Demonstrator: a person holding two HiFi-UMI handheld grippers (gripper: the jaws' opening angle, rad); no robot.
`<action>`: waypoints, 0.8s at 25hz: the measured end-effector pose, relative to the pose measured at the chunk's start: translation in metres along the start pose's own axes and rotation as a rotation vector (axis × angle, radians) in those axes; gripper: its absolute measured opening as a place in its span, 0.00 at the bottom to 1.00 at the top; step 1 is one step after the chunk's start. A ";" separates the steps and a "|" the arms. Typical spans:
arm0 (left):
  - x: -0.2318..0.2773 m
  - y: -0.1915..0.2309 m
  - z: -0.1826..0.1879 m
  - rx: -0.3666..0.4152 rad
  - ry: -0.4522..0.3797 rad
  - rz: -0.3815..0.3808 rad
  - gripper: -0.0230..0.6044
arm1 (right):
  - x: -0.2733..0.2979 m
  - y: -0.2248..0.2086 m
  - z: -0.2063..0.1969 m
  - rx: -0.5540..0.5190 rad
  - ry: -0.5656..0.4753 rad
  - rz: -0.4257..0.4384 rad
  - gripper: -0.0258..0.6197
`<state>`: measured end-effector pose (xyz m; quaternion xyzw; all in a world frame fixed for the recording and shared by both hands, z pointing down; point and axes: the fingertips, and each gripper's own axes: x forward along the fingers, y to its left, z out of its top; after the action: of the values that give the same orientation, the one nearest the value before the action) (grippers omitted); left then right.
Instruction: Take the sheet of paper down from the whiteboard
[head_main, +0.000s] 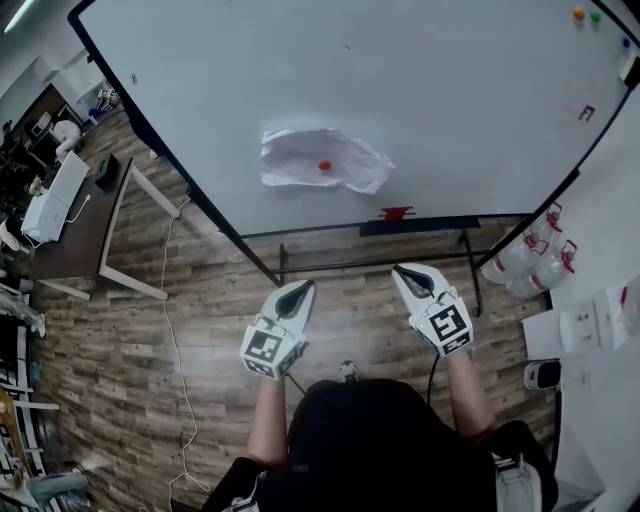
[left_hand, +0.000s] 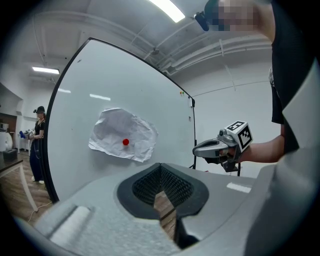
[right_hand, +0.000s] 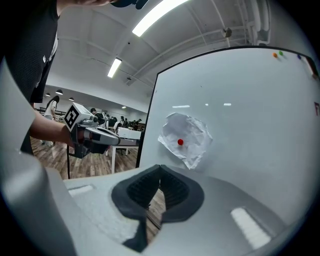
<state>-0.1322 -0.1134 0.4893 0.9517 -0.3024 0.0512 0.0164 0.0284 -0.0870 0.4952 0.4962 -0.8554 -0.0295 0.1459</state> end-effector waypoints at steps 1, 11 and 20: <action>0.001 0.002 0.001 0.002 -0.001 -0.005 0.05 | 0.002 0.000 0.000 0.000 0.001 -0.005 0.04; 0.016 0.014 -0.008 -0.013 0.014 -0.047 0.05 | 0.010 -0.005 -0.015 0.027 0.035 -0.035 0.04; 0.050 0.029 -0.008 -0.025 0.027 -0.016 0.05 | 0.030 -0.042 -0.015 0.026 0.024 -0.010 0.04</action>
<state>-0.1091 -0.1654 0.5027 0.9530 -0.2950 0.0601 0.0330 0.0540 -0.1326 0.5080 0.5027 -0.8514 -0.0130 0.1493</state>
